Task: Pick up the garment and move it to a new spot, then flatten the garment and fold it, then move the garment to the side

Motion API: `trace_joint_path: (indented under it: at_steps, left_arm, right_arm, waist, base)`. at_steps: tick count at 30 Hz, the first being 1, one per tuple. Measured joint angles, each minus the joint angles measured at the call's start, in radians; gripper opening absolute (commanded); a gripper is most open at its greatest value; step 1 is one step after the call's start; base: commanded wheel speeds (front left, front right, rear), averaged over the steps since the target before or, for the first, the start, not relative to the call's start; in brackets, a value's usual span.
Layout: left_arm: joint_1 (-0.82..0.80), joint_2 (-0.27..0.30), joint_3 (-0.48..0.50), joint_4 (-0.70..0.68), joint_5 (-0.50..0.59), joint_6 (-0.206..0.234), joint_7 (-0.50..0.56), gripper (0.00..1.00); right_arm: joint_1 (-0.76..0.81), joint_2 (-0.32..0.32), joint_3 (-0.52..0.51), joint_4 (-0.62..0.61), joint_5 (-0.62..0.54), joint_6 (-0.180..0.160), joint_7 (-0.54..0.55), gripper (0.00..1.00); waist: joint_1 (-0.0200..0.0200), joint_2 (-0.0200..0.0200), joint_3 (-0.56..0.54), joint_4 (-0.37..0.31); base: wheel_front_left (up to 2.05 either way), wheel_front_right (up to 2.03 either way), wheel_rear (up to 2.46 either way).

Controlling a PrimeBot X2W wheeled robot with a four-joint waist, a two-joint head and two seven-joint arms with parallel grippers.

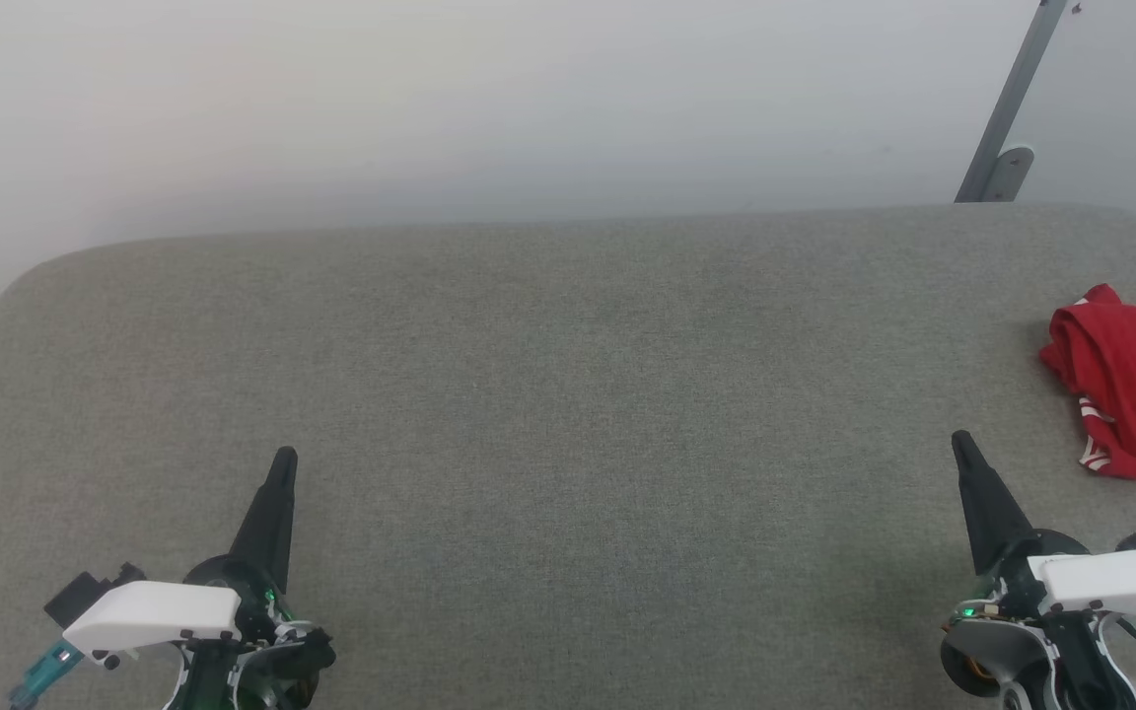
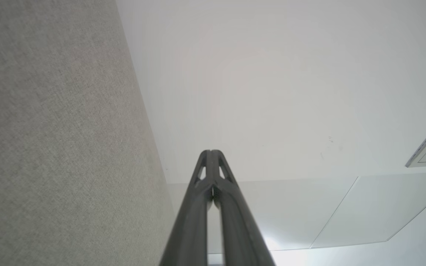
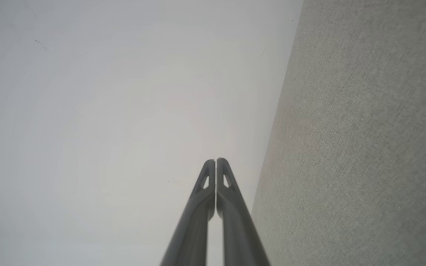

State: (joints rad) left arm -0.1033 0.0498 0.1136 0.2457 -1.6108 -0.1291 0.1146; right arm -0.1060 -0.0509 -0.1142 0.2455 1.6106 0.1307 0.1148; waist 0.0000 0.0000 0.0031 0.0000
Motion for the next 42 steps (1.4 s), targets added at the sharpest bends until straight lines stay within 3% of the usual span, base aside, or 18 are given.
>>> trace_joint_path:
  at_steps: [42]
  left_arm:
    - [0.000, 0.000, 0.000, 0.000, 0.000, 0.000, 0.000, 0.00]
  right_arm:
    - [0.000, 0.000, 0.000, 0.000, 0.000, 0.000, 0.000, 0.00]
  waist:
    - [0.0000, 0.0000, 0.000, 0.000]
  base:
    - [0.00, 0.00, 0.00]
